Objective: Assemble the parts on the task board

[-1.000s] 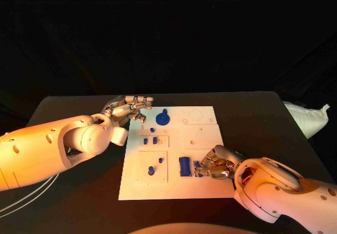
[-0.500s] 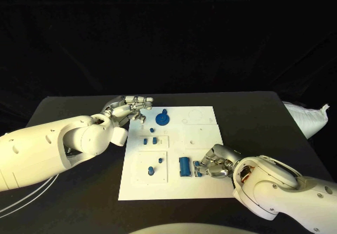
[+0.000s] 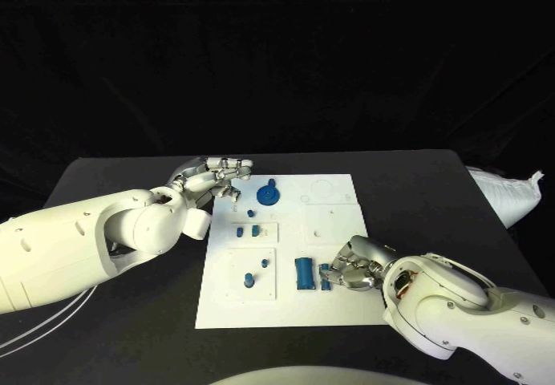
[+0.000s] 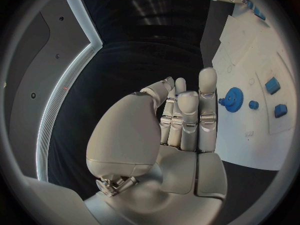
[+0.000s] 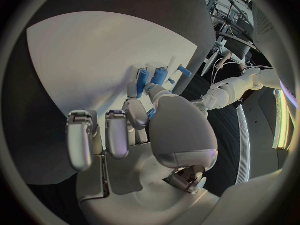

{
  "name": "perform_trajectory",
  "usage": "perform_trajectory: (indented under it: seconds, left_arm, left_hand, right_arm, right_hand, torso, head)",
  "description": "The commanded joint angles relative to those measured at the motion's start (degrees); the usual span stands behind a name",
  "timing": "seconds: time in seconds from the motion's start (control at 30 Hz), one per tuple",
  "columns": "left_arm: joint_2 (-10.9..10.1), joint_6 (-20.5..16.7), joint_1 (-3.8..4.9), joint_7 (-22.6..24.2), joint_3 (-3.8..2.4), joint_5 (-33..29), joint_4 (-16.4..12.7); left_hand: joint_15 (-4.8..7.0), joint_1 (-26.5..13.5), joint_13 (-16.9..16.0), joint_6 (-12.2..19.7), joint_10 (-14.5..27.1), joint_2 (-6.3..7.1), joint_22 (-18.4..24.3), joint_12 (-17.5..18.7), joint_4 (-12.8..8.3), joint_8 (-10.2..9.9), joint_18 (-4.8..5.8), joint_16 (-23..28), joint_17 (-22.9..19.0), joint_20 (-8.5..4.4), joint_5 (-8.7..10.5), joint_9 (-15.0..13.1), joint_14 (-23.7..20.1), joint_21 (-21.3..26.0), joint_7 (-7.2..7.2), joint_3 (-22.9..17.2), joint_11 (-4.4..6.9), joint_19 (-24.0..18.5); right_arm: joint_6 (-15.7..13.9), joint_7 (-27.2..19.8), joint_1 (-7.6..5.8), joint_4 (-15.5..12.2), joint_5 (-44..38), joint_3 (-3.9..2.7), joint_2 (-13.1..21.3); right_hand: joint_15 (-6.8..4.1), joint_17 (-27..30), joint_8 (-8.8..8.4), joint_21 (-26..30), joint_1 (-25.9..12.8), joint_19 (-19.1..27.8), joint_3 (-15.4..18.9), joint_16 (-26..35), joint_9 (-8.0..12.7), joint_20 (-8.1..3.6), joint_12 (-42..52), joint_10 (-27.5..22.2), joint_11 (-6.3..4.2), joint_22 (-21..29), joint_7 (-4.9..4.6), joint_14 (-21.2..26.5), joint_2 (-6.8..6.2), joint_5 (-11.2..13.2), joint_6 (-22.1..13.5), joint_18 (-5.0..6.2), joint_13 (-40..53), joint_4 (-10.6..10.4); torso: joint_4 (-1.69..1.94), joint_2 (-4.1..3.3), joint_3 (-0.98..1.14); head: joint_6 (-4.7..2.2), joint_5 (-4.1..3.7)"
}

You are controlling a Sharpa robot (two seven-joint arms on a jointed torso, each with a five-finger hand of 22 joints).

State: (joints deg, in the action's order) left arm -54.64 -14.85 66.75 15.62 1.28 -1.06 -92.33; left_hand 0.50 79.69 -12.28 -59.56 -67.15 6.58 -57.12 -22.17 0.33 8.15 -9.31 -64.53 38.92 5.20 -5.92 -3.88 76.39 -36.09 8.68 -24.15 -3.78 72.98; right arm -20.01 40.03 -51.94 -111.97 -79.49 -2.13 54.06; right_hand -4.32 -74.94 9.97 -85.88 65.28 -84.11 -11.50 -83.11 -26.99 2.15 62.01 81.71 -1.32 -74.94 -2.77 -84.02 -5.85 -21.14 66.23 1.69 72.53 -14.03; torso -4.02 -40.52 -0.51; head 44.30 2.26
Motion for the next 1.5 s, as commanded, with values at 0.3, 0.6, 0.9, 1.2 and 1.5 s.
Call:
perform_trajectory:
  seconds: [0.3,0.6,0.9,1.2,1.5]
  left_arm:
    - [0.1,1.2,0.02,0.1,-0.03,0.1,-0.1]
    - [0.1,1.3,0.01,0.1,-0.03,0.1,-0.1]
    - [0.1,1.3,0.01,0.2,-0.03,0.1,0.0]
    - [0.2,1.3,0.0,0.2,-0.03,0.1,0.0]
    - [0.2,1.2,-0.01,0.2,-0.02,0.1,0.1]
  left_hand:
    - [0.28,0.0,-0.2,0.4,0.7,-0.53,0.0,-0.3,-0.2,0.3,-0.28,-0.1,-0.2,-0.13,-0.09,0.0,-0.2,0.4,0.12,0.2,0.02,0.3]
    - [0.28,0.0,-0.2,0.4,0.7,-0.52,0.0,-0.4,-0.2,0.3,-0.28,-0.2,-0.1,-0.13,-0.08,0.0,-0.2,0.4,0.13,0.2,0.02,0.3]
    - [0.28,0.0,-0.2,0.4,0.7,-0.52,0.0,-0.4,-0.2,0.3,-0.28,-0.2,-0.1,-0.13,-0.08,0.0,-0.2,0.4,0.13,0.2,0.02,0.3]
    - [0.28,0.0,-0.2,0.4,0.7,-0.52,0.0,-0.4,-0.2,0.3,-0.28,-0.2,-0.1,-0.13,-0.08,0.0,-0.2,0.4,0.13,0.2,0.02,0.3]
    - [0.28,0.0,-0.2,0.4,0.8,-0.52,0.0,-0.4,-0.2,0.3,-0.29,-0.2,-0.1,-0.12,-0.08,0.0,-0.2,0.4,0.14,0.2,0.02,0.3]
  right_arm:
    - [1.2,1.6,0.05,-0.1,-1.4,0.04,-0.1]
    - [1.8,0.5,0.06,-0.8,-2.2,0.04,0.7]
    - [3.6,-0.1,0.09,-0.7,-4.3,0.05,1.1]
    - [3.9,0.0,0.27,1.3,-5.5,0.08,0.0]
    - [3.5,-0.2,0.38,2.3,-6.0,0.1,-0.5]
  right_hand:
    - [-0.4,-2.9,-0.07,0.0,-1.7,-1.8,5.6,0.2,0.2,-0.26,0.1,0.3,0.1,-10.6,-0.19,-3.7,0.51,5.3,0.1,-0.2,0.2,-2.6]
    - [-0.5,-3.0,0.03,0.1,3.1,-1.8,6.7,0.2,0.1,-0.33,0.1,0.3,0.0,-10.5,-0.11,-3.8,0.47,6.0,0.1,-0.19,0.4,-0.4]
    - [-0.42,-3.1,0.09,0.2,8.1,-1.7,8.7,0.3,0.2,-0.29,-0.1,0.2,0.07,-10.4,-0.2,-3.8,0.56,11.8,0.0,-0.15,0.4,2.0]
    - [-0.49,-3.2,0.23,0.1,9.5,-1.8,9.2,0.2,0.2,-0.31,0.6,0.5,-0.06,-10.6,-0.05,-3.8,1.68,12.4,0.2,-0.18,0.9,2.5]
    - [-0.55,-3.2,0.26,0.2,10.3,-1.8,9.3,0.2,0.2,-0.35,0.8,0.5,-0.14,-10.5,0.04,-3.8,2.35,12.4,0.3,-0.18,1.1,2.8]
  torso:
    - [0.01,0.03,-0.01]
    - [-0.05,0.03,0.05]
    - [0.03,0.02,0.03]
    - [0.08,-0.06,0.05]
    - [0.04,0.04,0.01]
  head:
    - [0.05,-0.16]
    - [-0.06,-0.11]
    - [-0.15,-0.21]
    - [-0.15,-0.1]
    - [-0.02,-0.01]
